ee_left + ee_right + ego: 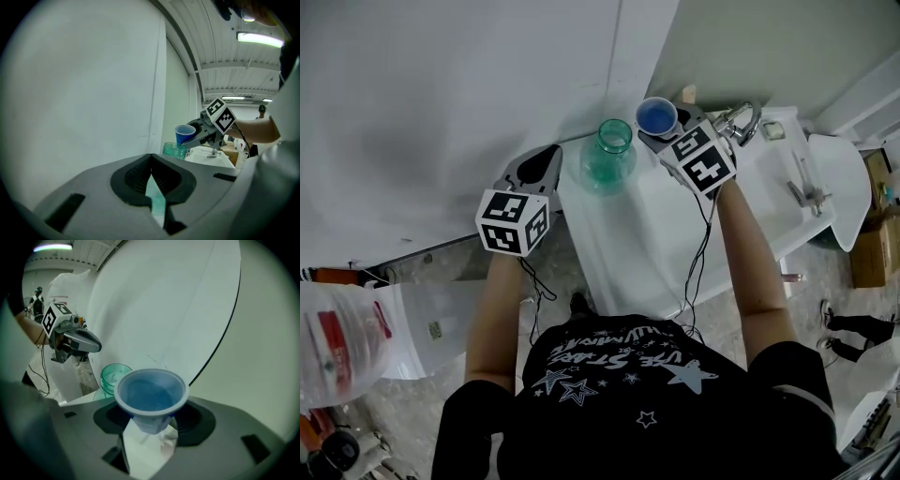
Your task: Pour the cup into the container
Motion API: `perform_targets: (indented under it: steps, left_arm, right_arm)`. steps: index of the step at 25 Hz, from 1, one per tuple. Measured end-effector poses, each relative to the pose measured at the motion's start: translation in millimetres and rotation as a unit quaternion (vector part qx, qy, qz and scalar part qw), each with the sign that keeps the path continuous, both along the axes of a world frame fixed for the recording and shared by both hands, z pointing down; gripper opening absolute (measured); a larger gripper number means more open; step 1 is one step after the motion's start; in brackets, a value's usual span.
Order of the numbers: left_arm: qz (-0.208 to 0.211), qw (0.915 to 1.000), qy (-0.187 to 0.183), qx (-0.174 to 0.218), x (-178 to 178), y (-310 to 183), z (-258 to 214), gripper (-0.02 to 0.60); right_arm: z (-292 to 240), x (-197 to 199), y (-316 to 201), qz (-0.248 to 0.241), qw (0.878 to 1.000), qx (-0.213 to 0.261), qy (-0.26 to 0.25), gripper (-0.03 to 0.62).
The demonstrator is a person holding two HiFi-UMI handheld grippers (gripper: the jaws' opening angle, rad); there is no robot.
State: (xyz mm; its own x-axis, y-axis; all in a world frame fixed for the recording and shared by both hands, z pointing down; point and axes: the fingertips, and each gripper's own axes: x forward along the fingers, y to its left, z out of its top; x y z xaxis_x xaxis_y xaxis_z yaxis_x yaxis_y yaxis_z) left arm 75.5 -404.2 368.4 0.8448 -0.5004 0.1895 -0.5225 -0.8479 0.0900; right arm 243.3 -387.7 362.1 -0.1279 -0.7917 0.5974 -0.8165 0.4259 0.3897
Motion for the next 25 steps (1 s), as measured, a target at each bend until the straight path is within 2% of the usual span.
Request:
perform_targets:
  steps: [14,25]
  left_arm:
    - [-0.004,1.0000,0.004,-0.006,-3,-4,4,0.012]
    - [-0.004,0.9999,0.004,-0.008,-5,-2,8,0.012]
  right_arm:
    - [8,-8,-8,-0.028,0.993,-0.012,0.112,0.267]
    - [10,-9,-11,-0.034,0.988,-0.010,0.153,0.265]
